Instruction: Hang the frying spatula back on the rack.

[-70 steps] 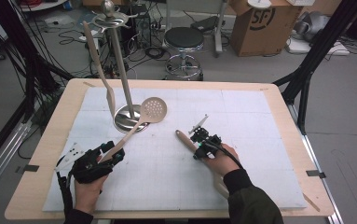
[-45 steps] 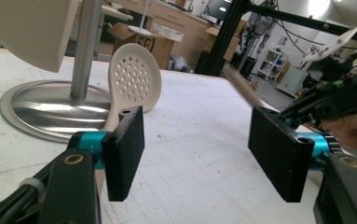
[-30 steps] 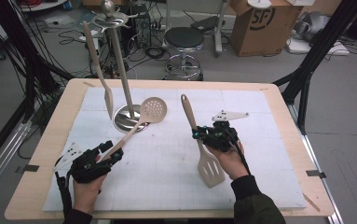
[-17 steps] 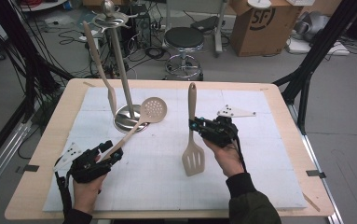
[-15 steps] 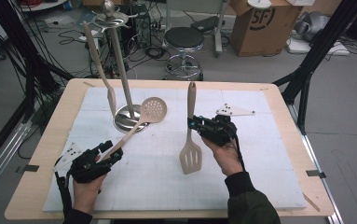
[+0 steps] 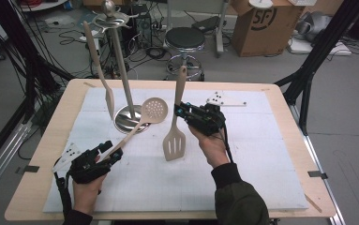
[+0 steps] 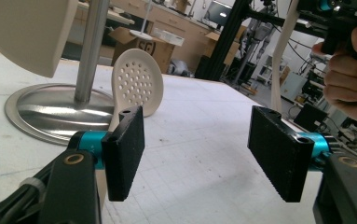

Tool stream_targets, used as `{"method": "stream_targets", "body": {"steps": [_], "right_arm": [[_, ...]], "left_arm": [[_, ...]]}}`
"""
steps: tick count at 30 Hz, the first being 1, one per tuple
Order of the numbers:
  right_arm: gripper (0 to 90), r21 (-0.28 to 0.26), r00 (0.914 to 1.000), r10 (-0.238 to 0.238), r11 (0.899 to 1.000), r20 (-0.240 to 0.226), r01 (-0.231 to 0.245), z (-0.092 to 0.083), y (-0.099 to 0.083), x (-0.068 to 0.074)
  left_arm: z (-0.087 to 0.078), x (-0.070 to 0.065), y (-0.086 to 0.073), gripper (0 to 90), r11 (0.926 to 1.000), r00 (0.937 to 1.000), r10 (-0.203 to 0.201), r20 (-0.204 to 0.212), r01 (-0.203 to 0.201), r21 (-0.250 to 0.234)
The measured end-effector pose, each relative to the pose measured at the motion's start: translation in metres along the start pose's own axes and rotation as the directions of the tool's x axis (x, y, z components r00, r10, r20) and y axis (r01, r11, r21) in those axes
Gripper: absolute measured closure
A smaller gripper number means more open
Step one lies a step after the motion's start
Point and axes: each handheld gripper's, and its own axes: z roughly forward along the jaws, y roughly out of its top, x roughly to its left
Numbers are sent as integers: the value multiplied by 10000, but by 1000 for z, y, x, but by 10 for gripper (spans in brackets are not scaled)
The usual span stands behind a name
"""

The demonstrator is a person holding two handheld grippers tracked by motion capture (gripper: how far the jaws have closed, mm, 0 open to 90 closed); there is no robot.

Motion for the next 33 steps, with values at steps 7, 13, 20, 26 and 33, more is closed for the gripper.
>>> {"method": "stream_targets", "body": {"steps": [7,13,20,26,33], "right_arm": [[771,-375,9997,189,9991,-127,-194,6,2,0],[771,-465,9995,5,9989,-329,-20,14,15,4],[771,-812,9982,-114,9967,-596,66,29,23,8],[771,-845,9964,-129,9964,-833,58,45,33,11],[771,-802,9942,-187,9967,-1055,102,64,45,16]], "left_arm": [[0,1,0,368,10000,10000,-24,-10,24,17],[-1,0,0,369,10000,10000,-22,-65,23,11],[-3,-1,-1,369,9999,10000,55,-62,-55,92],[-5,-2,-2,369,9998,9999,168,-20,-168,139],[-6,1,-1,369,10000,10000,72,-64,-72,69]]}}
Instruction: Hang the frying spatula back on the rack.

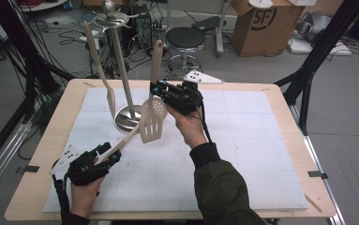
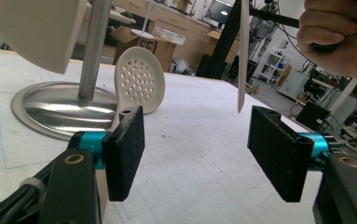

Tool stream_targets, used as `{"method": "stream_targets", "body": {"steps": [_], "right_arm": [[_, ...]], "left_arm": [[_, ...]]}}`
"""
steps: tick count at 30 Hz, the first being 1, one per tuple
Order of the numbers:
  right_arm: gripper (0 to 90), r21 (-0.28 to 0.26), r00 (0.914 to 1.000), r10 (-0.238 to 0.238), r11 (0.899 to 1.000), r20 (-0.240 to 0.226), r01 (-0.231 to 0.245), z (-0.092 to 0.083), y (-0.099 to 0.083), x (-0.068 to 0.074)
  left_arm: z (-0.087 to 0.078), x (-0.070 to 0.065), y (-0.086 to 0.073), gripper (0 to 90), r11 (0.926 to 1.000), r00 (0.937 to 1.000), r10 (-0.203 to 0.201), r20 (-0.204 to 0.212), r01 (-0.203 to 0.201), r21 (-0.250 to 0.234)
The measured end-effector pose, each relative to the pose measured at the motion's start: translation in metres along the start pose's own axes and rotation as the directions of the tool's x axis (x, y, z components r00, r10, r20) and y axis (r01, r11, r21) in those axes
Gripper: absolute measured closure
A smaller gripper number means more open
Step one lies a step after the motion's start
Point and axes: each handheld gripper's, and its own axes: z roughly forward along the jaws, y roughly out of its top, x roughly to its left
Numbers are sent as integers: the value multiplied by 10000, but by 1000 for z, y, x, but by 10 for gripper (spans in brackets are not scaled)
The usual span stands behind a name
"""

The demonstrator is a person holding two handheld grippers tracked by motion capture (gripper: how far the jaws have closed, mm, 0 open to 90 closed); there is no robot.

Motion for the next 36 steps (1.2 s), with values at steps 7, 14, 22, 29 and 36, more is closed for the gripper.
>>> {"method": "stream_targets", "body": {"steps": [7,14,22,29,36], "right_arm": [[771,-89,9997,-92,9999,-244,90,14,9,3],[771,-277,9990,-172,9995,-413,161,24,17,7],[771,-68,9984,-307,9995,-471,304,36,15,14],[771,91,9981,-263,9996,-551,269,48,17,17],[770,204,9989,-177,9996,-422,186,51,21,11]], "left_arm": [[-1,1,0,369,10000,10000,-74,18,74,21],[-1,2,-1,369,10000,10000,-53,33,53,52],[0,2,0,369,9999,9999,-133,21,133,-35],[-2,3,0,369,9999,9999,-144,50,144,-41],[-2,4,0,369,9998,9998,-190,71,191,-98]]}}
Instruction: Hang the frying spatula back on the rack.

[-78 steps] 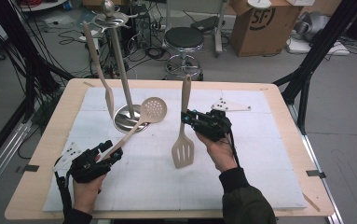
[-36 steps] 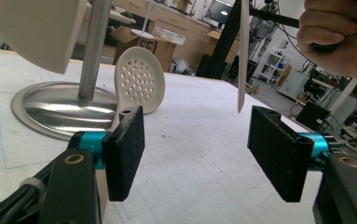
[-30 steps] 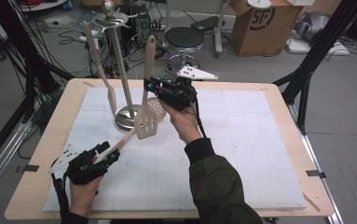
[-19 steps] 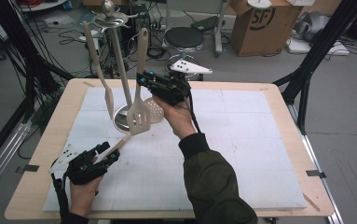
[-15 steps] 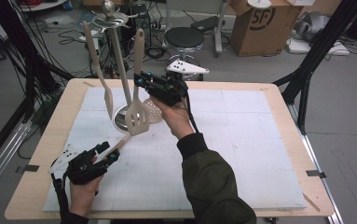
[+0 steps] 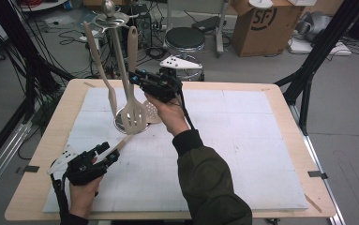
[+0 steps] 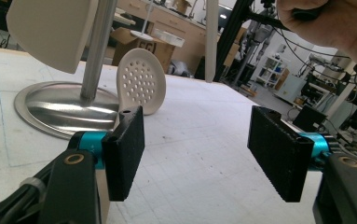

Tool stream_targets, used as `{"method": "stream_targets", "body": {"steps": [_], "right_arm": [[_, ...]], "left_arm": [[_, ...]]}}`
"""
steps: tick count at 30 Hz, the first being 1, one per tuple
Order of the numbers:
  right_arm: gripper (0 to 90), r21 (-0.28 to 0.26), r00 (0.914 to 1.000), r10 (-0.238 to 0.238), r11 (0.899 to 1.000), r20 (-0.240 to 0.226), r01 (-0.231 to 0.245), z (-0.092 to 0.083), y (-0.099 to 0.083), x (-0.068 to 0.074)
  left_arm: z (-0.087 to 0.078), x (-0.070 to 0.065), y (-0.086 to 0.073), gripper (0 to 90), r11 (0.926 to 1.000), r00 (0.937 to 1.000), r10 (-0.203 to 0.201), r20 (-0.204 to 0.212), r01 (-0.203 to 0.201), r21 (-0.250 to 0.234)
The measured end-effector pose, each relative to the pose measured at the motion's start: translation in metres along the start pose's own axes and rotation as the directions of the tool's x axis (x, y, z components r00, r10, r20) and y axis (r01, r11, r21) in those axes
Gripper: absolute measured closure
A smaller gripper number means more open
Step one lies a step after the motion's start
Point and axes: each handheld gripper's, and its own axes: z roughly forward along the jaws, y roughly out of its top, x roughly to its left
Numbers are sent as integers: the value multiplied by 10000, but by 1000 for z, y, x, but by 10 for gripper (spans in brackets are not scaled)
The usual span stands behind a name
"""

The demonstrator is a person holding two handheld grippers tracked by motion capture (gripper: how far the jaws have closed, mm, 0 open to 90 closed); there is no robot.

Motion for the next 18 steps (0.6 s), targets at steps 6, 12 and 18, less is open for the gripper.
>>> {"method": "stream_targets", "body": {"steps": [6,12,18], "right_arm": [[771,-46,9999,54,10000,-87,-54,0,1,-3],[770,77,9997,156,9999,-176,-154,3,2,-6],[770,198,9999,72,9998,-148,-69,4,5,-9]], "left_arm": [[1,1,0,369,10000,10000,11,9,-11,22],[1,0,0,369,10000,10000,-24,5,24,20],[1,0,0,369,10000,10000,76,-25,-76,41]]}}
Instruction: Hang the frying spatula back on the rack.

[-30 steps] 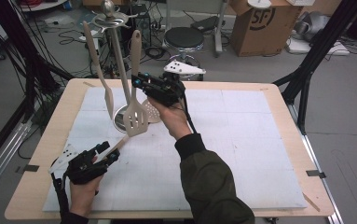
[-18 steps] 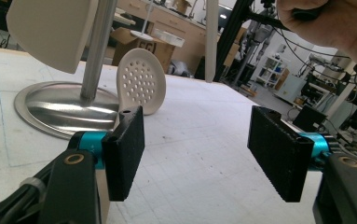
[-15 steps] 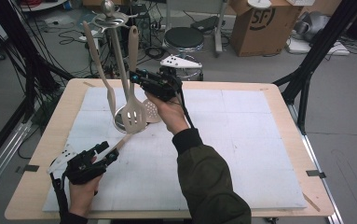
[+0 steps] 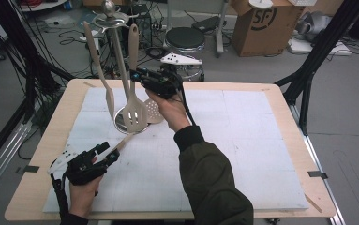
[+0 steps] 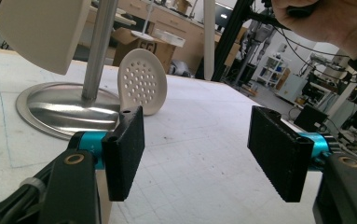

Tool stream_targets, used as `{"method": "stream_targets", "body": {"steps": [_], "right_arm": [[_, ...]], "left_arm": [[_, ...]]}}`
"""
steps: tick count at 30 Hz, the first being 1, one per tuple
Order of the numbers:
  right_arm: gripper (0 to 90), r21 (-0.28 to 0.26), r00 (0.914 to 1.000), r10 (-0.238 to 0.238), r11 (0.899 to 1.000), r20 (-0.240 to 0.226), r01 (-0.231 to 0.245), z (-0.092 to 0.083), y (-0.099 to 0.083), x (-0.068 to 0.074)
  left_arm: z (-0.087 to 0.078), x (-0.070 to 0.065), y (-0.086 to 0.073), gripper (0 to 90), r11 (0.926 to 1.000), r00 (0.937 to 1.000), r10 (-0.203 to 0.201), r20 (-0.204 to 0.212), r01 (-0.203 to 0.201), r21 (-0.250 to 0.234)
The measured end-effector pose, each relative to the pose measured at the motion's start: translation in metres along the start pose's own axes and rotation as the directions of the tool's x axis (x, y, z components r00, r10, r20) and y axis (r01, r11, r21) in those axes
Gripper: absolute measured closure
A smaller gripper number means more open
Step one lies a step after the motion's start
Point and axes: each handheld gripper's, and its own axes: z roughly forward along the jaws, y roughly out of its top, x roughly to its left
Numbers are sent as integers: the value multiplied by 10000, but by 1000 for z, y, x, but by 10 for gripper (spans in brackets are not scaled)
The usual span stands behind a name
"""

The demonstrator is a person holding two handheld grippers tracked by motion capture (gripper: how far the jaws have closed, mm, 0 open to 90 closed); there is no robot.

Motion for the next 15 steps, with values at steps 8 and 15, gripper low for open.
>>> {"method": "stream_targets", "body": {"steps": [8,15], "right_arm": [[770,248,9999,-31,9997,101,28,3,3,-1],[770,293,10000,-57,9996,48,56,7,1,-3]], "left_arm": [[-1,-1,0,369,10000,10000,-23,13,23,-27],[-1,1,0,369,10000,10000,-18,-16,18,1]]}}
